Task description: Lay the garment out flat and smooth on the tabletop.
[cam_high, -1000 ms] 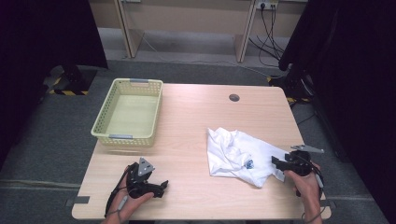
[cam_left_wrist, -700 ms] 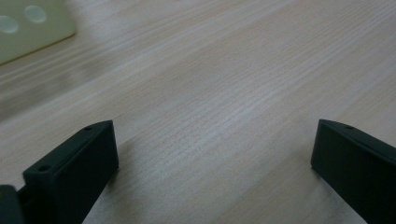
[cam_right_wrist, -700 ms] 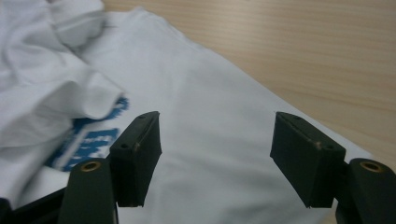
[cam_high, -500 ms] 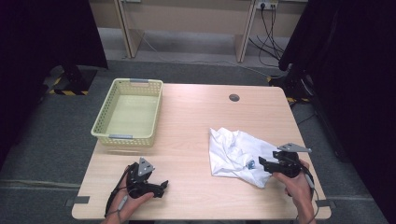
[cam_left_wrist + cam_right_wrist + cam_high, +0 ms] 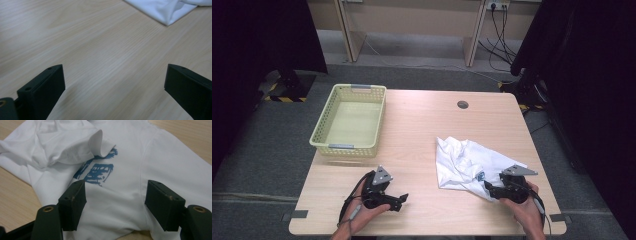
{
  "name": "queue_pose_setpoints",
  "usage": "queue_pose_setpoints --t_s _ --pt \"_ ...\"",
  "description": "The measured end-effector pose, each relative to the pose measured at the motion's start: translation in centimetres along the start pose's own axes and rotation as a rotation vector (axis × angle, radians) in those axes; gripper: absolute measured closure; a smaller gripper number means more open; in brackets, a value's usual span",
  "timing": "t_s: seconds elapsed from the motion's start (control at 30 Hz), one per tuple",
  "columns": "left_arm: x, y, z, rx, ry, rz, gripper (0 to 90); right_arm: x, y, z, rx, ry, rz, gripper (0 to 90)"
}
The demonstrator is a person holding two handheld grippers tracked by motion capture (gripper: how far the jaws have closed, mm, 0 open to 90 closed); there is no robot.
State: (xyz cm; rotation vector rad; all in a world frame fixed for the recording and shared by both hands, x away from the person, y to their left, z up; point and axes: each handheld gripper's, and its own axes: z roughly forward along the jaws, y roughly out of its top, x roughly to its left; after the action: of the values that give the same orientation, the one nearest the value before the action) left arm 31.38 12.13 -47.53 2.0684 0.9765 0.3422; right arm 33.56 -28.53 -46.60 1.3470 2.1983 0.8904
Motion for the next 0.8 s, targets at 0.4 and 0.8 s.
queue_pose_setpoints --t_s 0.4,0.8 --pt "-3.7 4.9 4.1 -0.03 -0.13 0.052 3.0 -0.3 -0.9 0.3 0.021 -0.001 -0.024 30.2" --pt "-4.9 8.6 8.5 -0.015 -0.15 0.091 5.3 -1.2 -1.1 0.0 0.008 -0.024 0.022 29.8"
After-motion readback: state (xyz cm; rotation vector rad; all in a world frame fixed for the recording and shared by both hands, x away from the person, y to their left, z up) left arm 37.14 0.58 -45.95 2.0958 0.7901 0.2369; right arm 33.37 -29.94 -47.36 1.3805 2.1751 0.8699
